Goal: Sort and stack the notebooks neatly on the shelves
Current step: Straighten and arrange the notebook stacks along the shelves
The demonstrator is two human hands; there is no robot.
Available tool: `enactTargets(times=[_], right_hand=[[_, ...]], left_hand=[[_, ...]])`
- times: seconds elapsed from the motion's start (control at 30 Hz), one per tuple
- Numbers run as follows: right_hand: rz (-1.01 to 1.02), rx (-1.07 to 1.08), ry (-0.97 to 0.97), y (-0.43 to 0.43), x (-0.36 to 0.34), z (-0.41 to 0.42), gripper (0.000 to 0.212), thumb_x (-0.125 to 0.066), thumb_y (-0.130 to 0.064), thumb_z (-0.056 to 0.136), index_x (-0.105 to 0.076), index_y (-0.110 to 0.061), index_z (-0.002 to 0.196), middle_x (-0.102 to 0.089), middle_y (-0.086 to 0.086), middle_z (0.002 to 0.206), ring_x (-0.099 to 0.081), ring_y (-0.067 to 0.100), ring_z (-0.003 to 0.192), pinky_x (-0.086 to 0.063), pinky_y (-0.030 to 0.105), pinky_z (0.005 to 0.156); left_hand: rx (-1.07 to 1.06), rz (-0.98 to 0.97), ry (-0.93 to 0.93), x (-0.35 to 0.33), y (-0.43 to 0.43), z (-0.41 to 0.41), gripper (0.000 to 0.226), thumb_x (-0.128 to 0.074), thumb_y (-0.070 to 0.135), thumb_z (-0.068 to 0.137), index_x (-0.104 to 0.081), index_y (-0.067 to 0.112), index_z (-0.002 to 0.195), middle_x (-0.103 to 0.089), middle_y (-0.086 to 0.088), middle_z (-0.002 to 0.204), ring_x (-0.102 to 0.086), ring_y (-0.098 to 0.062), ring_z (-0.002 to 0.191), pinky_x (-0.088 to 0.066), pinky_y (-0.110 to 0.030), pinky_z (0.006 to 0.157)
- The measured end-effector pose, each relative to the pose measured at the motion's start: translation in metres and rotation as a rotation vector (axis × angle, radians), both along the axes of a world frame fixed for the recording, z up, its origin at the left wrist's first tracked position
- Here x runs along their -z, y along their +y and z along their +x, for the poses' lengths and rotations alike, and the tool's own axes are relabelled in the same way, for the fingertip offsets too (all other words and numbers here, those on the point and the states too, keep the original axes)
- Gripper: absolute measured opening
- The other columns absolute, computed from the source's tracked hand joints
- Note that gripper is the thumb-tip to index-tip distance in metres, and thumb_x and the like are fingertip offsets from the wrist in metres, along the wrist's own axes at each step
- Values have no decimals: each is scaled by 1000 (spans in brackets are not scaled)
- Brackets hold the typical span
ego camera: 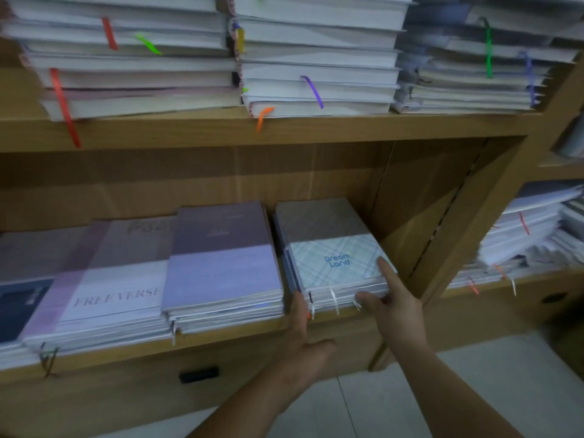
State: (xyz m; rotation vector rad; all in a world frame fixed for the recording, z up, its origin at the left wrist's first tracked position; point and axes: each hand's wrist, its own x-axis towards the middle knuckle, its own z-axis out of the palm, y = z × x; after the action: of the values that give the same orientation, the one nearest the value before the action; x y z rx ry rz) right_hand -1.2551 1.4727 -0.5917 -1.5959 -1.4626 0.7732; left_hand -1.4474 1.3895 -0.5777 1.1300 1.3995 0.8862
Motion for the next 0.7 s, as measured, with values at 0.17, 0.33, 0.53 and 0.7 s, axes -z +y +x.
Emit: enactTargets(times=[0.17,0.33,0.53,0.7], right_hand=[[-67,47,-339,-14,-15,-11,100,-80,-32,85,-14,-40,159,-19,6,163,-34,35,144,-41,52,111],[221,-125,-392,-46,-52,-75,49,-69,-28,94,-56,-19,141,-50,6,149,-50,28,133,-48,43,103],[152,-419,-250,-62,-43,-168,56,-71,-42,91,-55,-34,144,-42,-3,155,-33,15,148,-38,34,112],[16,-361,-275,-53,-33,-173,61,-73,-48,87,-54,-37,143,-41,8,156,-39,27,143,-38,37,113]], left_hand=[[-227,70,123,6,-19,-25,41,-65,11,85,-70,51,93,-72,32,96,-65,13,93,-52,-33,104],[-524,115,186,-12,-57,-87,28,-59,-2,92,-60,26,96,-62,8,89,-57,-7,81,-53,-24,79],[-807,163,155,-7,-70,-141,53,-66,9,94,-50,18,144,-60,0,128,-59,-17,119,-48,-38,107],[-761,236,248,-12,-71,-154,51,-66,13,94,-55,16,143,-55,-1,126,-58,-18,116,-49,-40,105]])
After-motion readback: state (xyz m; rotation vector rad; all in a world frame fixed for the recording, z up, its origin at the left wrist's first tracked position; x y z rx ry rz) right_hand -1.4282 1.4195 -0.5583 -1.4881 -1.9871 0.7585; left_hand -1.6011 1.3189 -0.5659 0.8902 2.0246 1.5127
